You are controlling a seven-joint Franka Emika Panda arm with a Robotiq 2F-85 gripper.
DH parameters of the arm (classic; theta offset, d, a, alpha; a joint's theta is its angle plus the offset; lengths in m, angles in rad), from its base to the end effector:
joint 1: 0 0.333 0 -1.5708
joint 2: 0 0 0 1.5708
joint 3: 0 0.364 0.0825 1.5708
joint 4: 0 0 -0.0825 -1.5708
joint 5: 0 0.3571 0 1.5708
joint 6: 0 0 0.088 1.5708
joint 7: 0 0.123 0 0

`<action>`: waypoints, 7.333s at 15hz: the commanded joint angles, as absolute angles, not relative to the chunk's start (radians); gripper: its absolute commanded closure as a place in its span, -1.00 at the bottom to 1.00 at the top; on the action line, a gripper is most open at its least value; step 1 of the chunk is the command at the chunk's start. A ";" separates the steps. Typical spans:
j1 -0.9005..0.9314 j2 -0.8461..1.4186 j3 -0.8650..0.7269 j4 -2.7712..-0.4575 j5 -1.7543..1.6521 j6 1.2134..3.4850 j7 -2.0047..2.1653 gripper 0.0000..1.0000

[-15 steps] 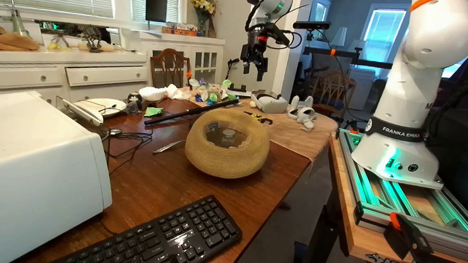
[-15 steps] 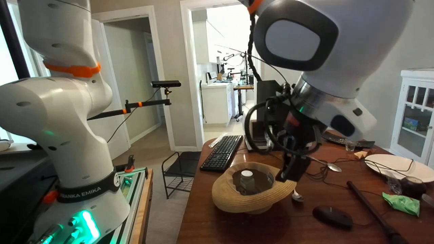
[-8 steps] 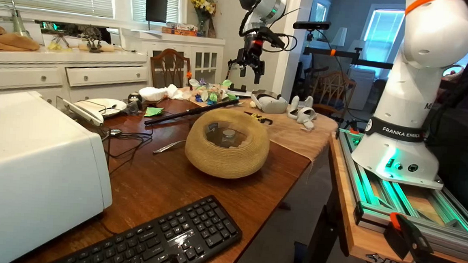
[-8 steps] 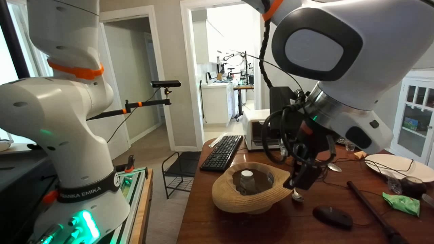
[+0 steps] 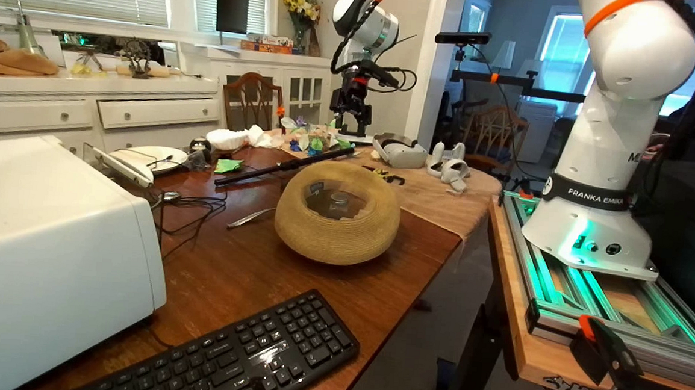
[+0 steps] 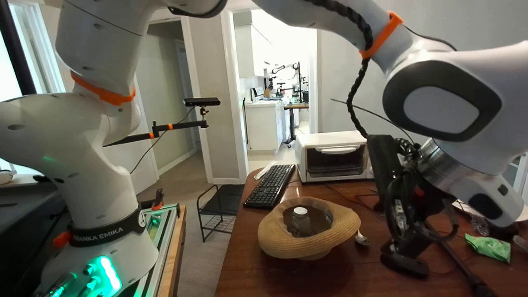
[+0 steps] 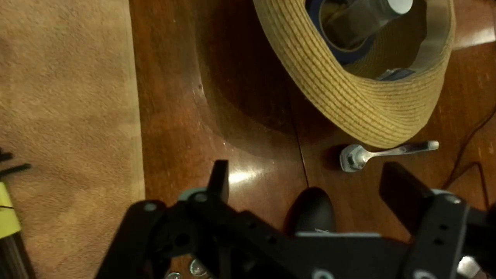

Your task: Put the spoon into the microwave

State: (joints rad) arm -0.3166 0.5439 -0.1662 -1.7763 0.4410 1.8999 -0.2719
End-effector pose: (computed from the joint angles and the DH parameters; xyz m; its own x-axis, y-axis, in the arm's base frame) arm 0.5639 -0.2421 0.2776 0.8782 -0.3430 -0.3334 -0.4509 -0.8262 -0.3376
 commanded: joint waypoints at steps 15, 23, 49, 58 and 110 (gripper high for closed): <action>-0.295 0.934 -0.040 -1.396 0.417 1.820 -0.054 -1.00; -0.287 0.974 -0.031 -1.364 0.417 1.818 -0.046 -1.00; -0.270 1.066 0.097 -1.374 0.440 2.037 -0.168 0.68; -0.307 1.013 0.108 -1.409 0.458 2.012 -0.208 0.94; -0.198 1.196 0.073 -1.089 0.182 1.940 -0.238 -1.00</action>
